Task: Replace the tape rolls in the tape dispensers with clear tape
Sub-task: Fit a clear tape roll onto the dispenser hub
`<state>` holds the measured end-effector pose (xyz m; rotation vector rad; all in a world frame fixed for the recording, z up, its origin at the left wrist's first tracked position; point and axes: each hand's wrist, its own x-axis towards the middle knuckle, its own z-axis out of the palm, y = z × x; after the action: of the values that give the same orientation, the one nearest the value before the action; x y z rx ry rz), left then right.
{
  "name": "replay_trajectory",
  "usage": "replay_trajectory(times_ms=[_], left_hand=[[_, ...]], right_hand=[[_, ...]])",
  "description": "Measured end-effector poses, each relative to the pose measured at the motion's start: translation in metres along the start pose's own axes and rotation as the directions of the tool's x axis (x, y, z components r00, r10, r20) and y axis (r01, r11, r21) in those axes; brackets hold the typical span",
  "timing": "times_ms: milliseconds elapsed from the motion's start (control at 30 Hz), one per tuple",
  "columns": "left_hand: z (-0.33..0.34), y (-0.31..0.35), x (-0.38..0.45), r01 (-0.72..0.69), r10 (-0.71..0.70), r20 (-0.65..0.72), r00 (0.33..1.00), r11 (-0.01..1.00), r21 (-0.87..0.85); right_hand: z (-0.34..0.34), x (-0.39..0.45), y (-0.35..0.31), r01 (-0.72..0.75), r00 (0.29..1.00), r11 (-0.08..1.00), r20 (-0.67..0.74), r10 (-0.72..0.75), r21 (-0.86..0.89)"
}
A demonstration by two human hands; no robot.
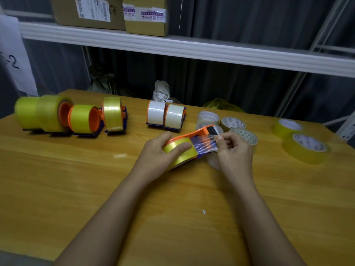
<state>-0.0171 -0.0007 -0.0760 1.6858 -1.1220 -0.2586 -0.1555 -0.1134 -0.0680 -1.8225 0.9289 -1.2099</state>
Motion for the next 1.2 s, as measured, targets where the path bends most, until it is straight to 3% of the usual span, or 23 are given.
replay_trajectory(times_ms=[500,700,1200], left_hand=[[0.001,-0.005,0.0,-0.103,0.1,0.042,0.994,0.993,0.058],[0.002,-0.008,0.002,-0.195,0.201,-0.026,0.979,0.971,0.141],[-0.003,-0.008,-0.002,-0.311,0.307,0.052,0.95,0.921,0.234]], right_hand=[[-0.002,0.0,-0.001,-0.039,0.999,0.999,-0.01,0.039,0.004],[-0.005,0.006,0.001,-0.082,0.996,0.997,-0.03,0.082,-0.014],[-0.012,0.01,0.002,-0.112,0.993,0.994,-0.021,0.112,-0.003]])
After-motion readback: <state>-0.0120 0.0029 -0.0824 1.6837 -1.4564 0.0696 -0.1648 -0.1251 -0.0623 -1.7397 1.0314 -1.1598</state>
